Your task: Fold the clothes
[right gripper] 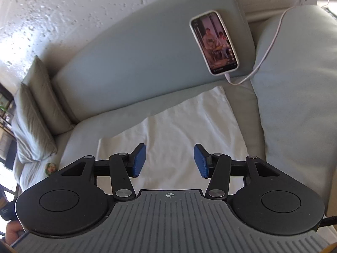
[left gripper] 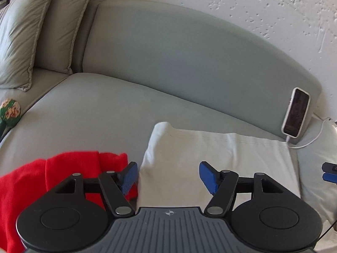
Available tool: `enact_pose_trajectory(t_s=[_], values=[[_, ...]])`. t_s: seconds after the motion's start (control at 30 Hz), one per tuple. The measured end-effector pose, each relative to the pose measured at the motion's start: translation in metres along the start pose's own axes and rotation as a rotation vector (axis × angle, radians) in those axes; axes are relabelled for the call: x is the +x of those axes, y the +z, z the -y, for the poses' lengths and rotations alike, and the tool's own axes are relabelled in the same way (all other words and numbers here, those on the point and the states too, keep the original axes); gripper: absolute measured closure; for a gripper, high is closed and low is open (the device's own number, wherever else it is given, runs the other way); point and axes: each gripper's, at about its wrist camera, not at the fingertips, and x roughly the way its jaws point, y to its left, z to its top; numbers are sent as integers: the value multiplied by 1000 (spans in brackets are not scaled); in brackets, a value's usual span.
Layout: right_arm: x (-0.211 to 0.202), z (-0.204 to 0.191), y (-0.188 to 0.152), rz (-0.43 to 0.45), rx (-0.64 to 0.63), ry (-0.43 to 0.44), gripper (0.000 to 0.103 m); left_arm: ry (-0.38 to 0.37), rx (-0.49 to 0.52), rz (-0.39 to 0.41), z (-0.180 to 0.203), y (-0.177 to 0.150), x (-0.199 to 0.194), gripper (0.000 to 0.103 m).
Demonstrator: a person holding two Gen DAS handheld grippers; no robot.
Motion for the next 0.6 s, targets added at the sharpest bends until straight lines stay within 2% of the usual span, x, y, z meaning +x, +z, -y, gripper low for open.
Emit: enact_pose_trajectory(t_s=[0.1, 0.2, 0.23, 0.3, 0.4, 0.5, 0.57, 0.6], values=[[52, 19, 22, 8, 30, -65, 51, 64, -21, -43, -7, 19, 43, 38], [98, 36, 40, 36, 52, -126, 51, 60, -38, -40, -11, 27, 71, 41], [112, 41, 45, 37, 54, -133, 54, 52, -42, -39, -11, 28, 76, 42], [133, 46, 55, 55, 26, -156, 65, 25, -55, -31, -11, 24, 80, 43], [152, 57, 67, 96, 22, -202, 63, -16, -62, -8, -12, 14, 77, 42], [168, 73, 72, 61, 79, -125, 62, -20, -96, 6, -20, 10, 72, 41], [174, 69, 70, 71, 15, -126, 63, -12, -122, 20, -27, 11, 70, 41], [176, 64, 68, 75, -39, -152, 72, -3, -128, 27, -30, 12, 69, 41]])
